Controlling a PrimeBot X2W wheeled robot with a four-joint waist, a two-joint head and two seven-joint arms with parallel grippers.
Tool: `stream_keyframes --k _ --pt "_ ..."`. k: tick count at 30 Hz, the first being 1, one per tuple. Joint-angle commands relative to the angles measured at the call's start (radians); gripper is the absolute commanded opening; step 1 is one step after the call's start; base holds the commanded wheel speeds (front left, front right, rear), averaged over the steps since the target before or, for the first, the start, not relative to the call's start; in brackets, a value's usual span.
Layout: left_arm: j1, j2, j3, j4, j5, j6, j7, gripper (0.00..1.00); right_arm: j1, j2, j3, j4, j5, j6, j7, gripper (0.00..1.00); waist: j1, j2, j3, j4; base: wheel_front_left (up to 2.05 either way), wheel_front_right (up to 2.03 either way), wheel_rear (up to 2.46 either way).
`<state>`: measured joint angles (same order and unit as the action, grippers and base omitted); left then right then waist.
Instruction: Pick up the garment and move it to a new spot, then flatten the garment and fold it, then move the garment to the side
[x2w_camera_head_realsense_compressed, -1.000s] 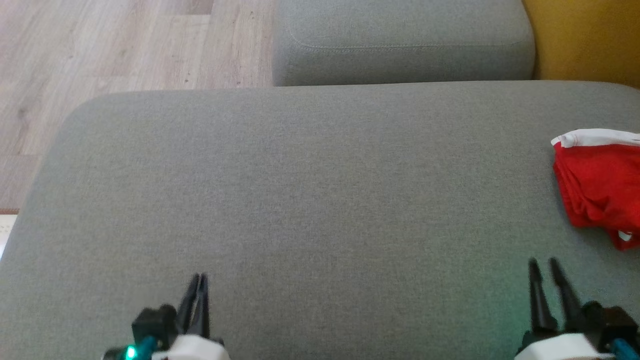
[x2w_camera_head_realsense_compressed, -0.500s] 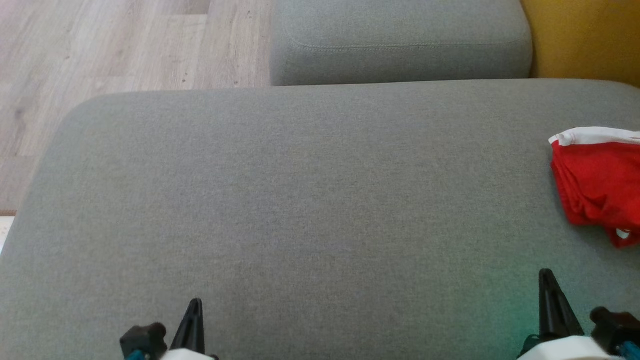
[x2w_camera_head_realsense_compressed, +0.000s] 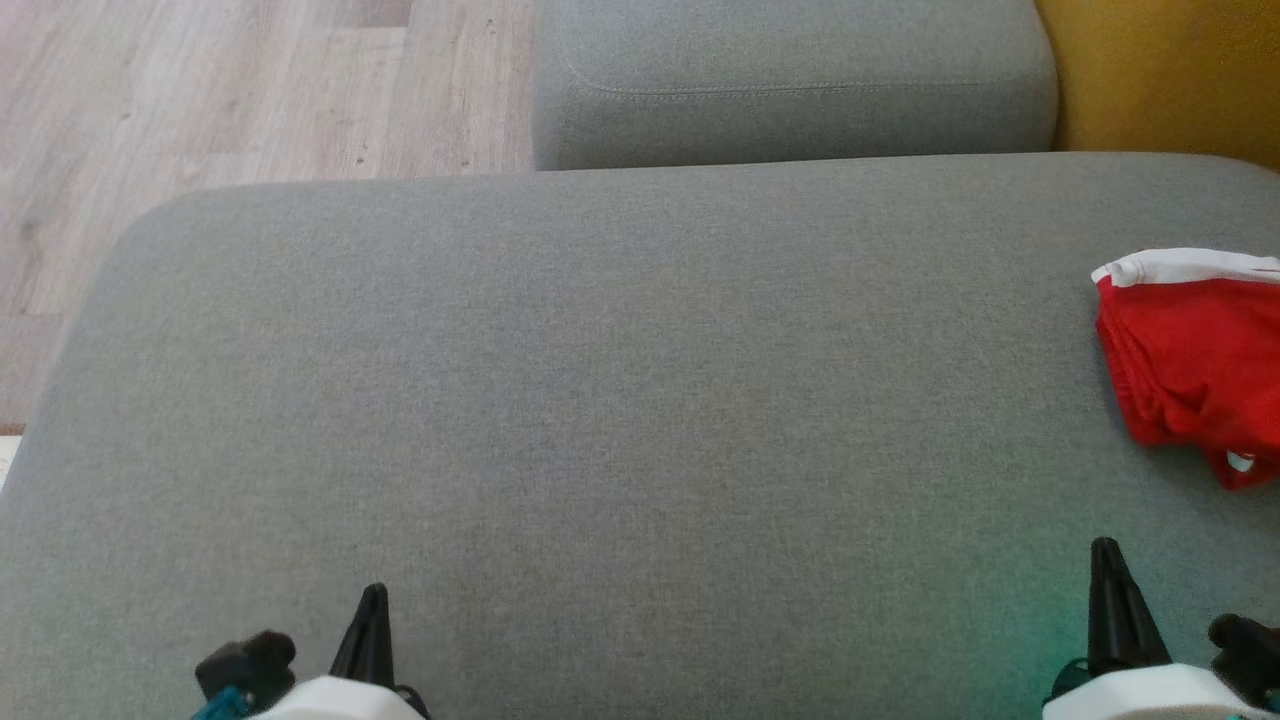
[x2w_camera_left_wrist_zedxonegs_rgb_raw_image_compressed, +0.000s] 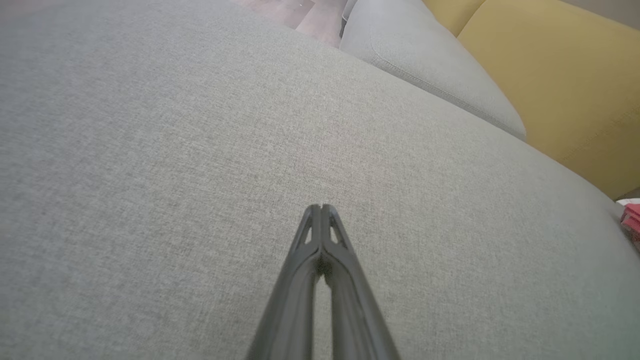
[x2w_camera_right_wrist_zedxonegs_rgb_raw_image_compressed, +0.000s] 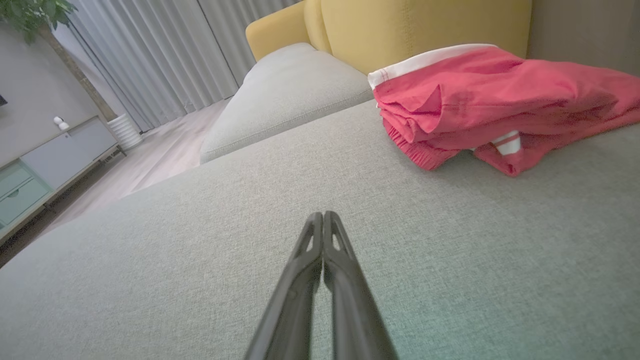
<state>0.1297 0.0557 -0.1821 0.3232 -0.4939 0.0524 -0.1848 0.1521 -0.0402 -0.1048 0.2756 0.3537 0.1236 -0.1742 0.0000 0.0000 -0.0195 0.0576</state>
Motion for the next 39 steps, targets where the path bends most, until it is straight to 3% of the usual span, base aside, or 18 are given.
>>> stream_keyframes --k 1,39 --pt "-0.058 0.011 0.019 -0.036 -0.031 -0.009 0.003 0.0 -0.055 -0.002 -0.001 -0.032 0.035 0.002 0.009 0.0 0.0 0.0 0.0 -0.001 0.0 0.0 0.0" --pt "-0.125 0.019 0.105 -0.054 -0.464 -0.076 0.1 0.0 -0.134 -0.005 -0.004 -0.032 0.503 0.004 0.116 0.0 0.0 0.0 0.009 -0.023 0.0 0.0 0.0"
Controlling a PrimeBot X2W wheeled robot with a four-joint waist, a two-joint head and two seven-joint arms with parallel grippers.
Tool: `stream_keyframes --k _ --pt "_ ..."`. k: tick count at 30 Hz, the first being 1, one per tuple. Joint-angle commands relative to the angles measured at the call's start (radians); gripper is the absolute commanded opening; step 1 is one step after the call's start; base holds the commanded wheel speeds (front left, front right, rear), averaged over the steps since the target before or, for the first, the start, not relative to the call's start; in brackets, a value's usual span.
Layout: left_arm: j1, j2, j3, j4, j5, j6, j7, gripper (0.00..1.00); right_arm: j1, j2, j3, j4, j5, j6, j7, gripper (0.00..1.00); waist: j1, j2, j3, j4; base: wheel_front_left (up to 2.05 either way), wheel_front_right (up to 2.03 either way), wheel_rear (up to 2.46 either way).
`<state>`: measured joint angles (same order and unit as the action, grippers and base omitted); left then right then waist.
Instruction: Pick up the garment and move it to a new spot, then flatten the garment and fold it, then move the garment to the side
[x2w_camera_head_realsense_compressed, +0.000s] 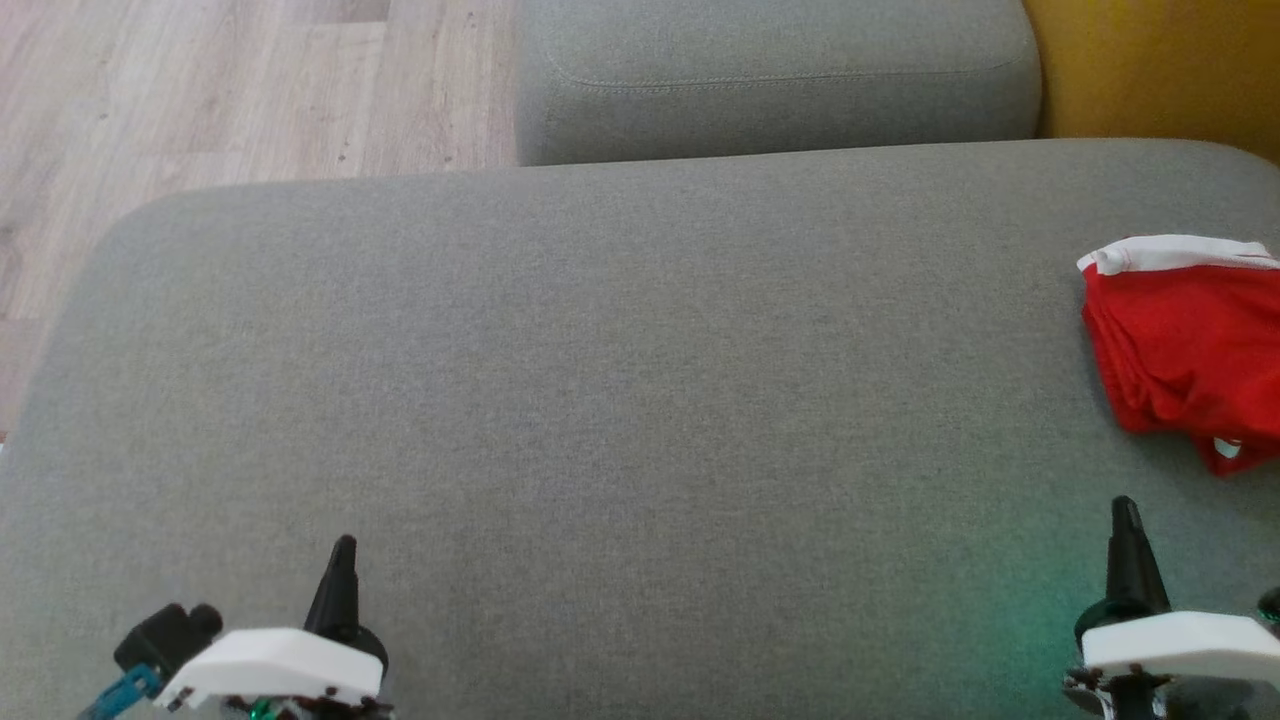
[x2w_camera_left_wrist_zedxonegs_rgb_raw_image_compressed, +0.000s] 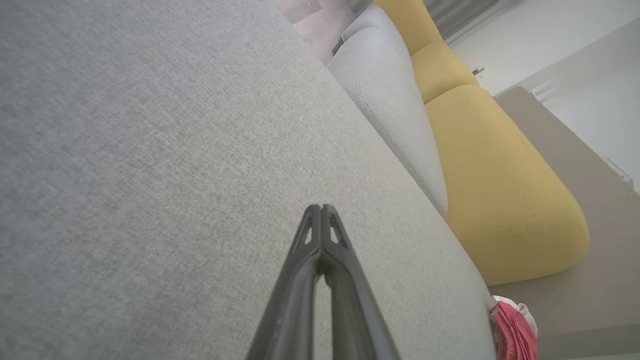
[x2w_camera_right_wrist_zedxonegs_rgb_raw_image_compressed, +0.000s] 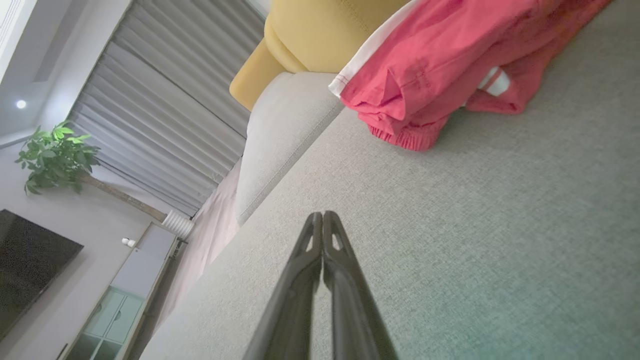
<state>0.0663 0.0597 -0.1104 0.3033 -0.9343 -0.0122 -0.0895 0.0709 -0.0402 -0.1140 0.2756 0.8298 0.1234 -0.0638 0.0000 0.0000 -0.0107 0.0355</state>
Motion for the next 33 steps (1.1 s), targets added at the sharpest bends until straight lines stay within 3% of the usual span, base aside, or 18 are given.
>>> stream_keyframes --k 1,33 --pt "-0.063 0.015 0.036 -0.035 -0.035 -0.013 0.008 0.0 -0.054 -0.005 0.005 -0.032 0.04 0.004 0.008 0.0 0.0 0.0 0.0 -0.001 0.0 0.0 0.0" --pt "-0.121 0.016 0.117 -0.048 -0.39 -0.069 0.096 0.0 -0.121 -0.008 0.002 -0.031 0.432 0.006 0.098 0.0 0.0 0.0 0.008 -0.019 0.0 0.0 0.0"
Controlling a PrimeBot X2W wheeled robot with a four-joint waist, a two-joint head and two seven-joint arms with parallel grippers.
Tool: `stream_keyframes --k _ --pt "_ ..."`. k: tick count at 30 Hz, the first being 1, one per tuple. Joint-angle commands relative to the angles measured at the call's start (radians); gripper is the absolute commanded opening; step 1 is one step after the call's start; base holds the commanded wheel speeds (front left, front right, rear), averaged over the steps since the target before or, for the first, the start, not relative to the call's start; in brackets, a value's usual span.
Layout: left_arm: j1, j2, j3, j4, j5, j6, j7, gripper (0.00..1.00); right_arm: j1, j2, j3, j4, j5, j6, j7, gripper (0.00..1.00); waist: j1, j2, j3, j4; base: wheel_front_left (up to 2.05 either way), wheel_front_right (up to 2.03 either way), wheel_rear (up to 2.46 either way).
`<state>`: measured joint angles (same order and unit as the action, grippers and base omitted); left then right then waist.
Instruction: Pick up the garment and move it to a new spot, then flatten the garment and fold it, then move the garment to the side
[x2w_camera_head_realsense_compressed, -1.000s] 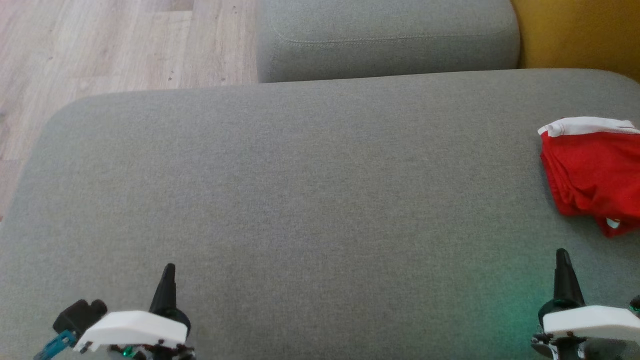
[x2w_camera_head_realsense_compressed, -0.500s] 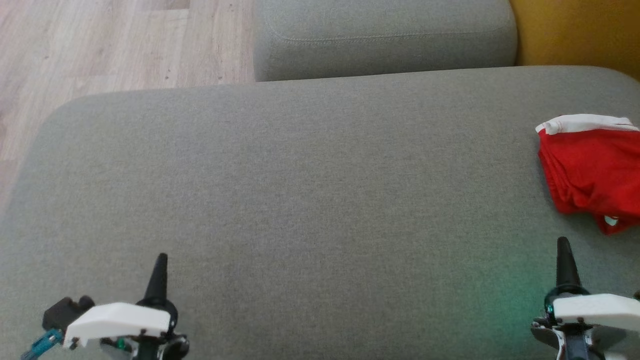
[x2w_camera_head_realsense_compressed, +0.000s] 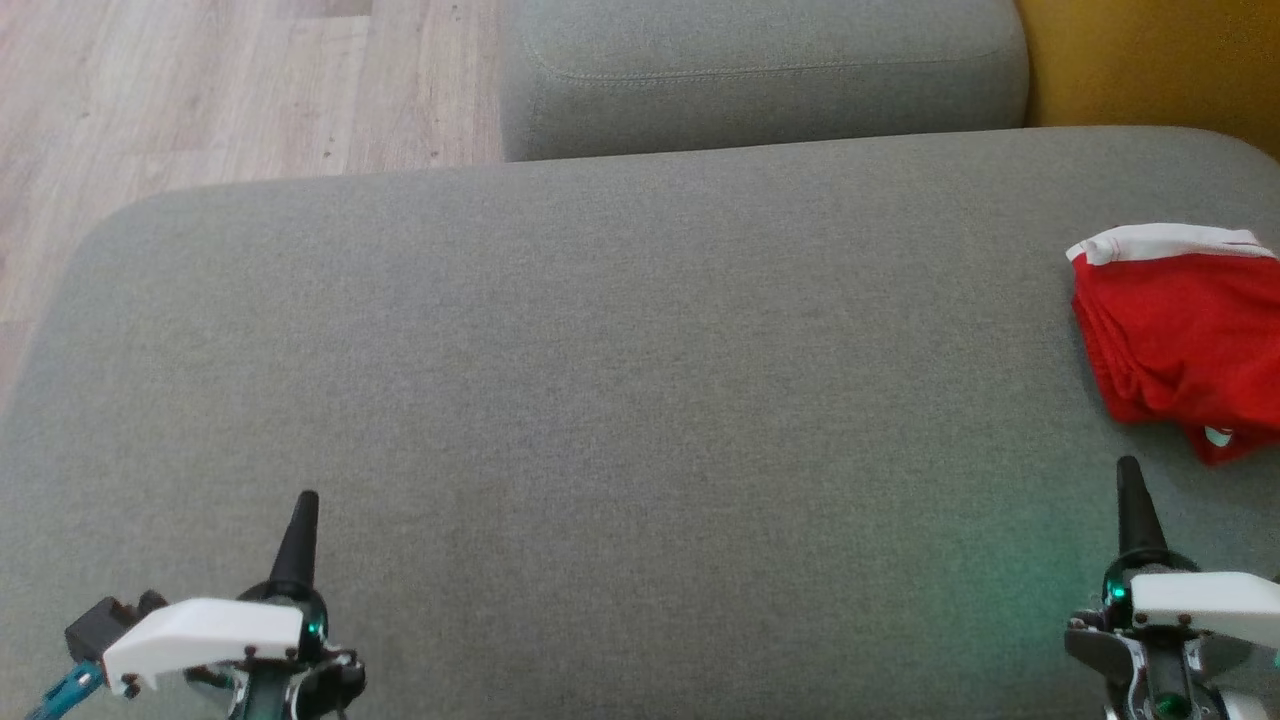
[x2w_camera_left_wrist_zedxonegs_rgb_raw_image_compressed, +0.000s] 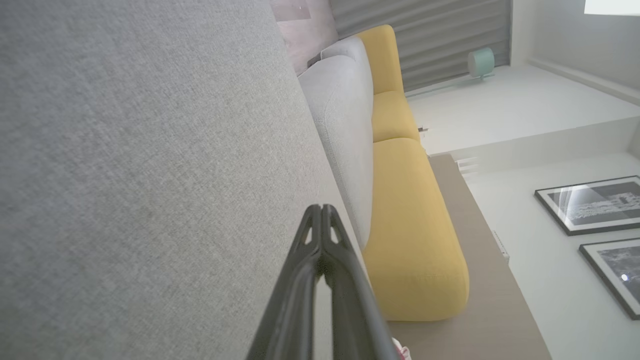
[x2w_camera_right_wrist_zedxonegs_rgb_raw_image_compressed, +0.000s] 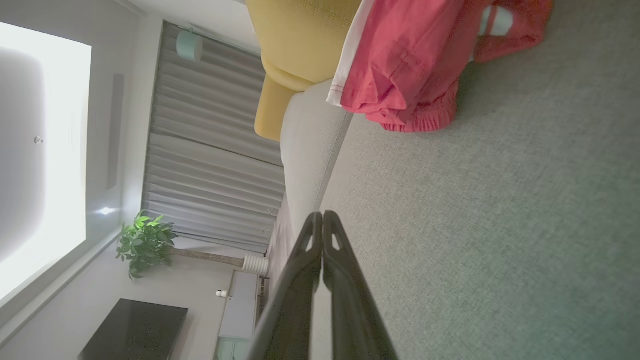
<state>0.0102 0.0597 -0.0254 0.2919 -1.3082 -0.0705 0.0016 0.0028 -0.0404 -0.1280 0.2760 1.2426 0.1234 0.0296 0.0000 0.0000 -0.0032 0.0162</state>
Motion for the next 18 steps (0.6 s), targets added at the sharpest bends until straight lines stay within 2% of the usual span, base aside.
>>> stream_keyframes --k 1,18 --pt "-0.066 0.016 0.035 -0.037 -0.028 -0.012 0.008 0.0 -0.055 -0.008 0.016 -0.032 0.032 0.006 0.007 0.0 0.0 0.0 0.0 -0.001 0.0 0.0 0.0" --pt "-0.1 0.015 0.084 -0.045 -0.232 -0.045 0.061 0.0 -0.093 -0.009 0.015 -0.031 0.26 0.007 0.059 0.0 0.0 0.0 0.004 -0.011 0.0 0.0 0.0"
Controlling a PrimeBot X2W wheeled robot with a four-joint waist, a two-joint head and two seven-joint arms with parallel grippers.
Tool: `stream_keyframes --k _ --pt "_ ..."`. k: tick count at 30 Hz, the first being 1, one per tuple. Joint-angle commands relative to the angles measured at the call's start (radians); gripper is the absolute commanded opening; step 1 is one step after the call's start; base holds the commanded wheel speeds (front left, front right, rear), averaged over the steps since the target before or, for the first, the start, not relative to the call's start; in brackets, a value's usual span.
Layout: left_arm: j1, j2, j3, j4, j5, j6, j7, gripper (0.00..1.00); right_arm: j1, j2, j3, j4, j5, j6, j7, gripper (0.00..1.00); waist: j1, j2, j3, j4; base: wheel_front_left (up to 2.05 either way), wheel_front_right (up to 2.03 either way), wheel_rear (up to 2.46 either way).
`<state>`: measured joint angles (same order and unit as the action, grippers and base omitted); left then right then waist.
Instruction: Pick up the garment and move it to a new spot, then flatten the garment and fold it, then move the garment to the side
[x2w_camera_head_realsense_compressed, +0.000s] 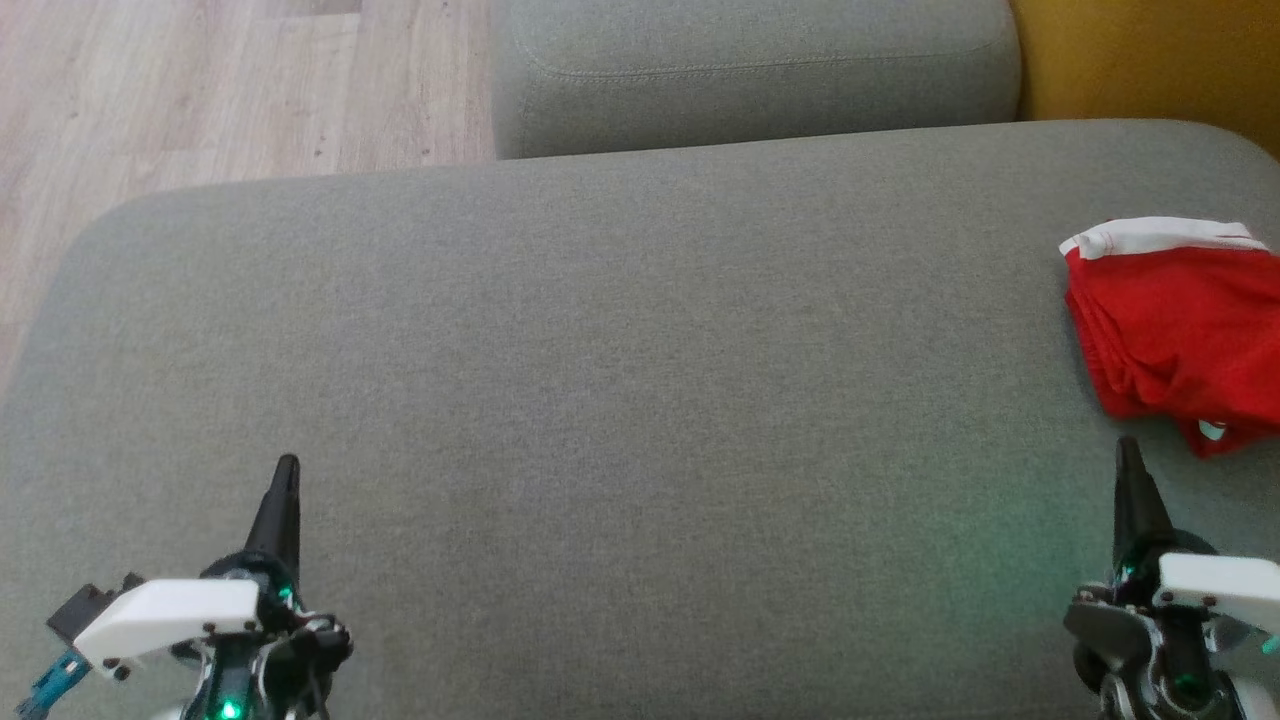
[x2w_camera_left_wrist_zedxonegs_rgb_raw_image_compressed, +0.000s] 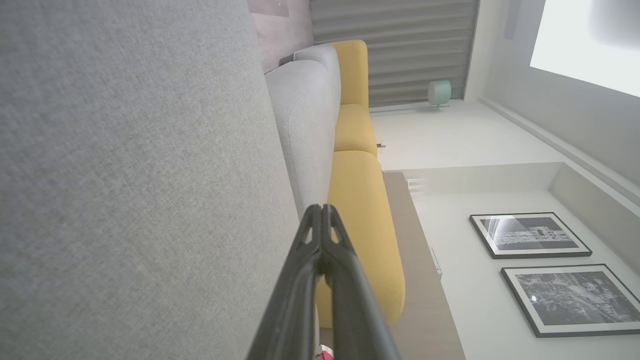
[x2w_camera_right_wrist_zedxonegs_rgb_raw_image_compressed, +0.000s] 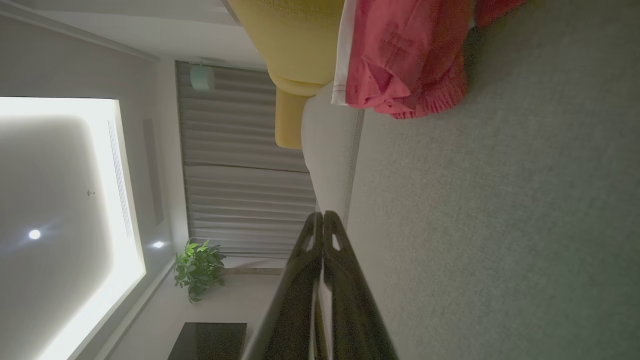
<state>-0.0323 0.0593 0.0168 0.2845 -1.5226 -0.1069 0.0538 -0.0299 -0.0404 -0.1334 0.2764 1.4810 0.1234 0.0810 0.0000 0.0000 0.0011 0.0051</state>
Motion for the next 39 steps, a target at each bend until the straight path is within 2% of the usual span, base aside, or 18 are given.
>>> stream_keyframes --k 1,9,39 --pt "-0.059 0.015 0.044 -0.038 -0.029 -0.01 0.012 0.0 -0.062 -0.009 0.02 -0.032 0.034 0.007 0.011 0.0 0.0 0.0 0.0 -0.001 0.0 0.0 0.0" --pt "-0.073 0.014 0.065 -0.041 -0.113 -0.024 0.034 0.0 -0.078 -0.01 0.019 -0.032 0.128 0.007 0.032 0.0 0.0 0.0 0.002 -0.005 0.0 0.0 0.0" --pt "-0.074 0.007 0.075 -0.04 -0.104 -0.024 0.042 0.0 -0.078 -0.01 0.02 -0.032 0.128 0.007 0.032 0.0 0.0 0.0 0.002 -0.005 0.0 0.0 0.0"
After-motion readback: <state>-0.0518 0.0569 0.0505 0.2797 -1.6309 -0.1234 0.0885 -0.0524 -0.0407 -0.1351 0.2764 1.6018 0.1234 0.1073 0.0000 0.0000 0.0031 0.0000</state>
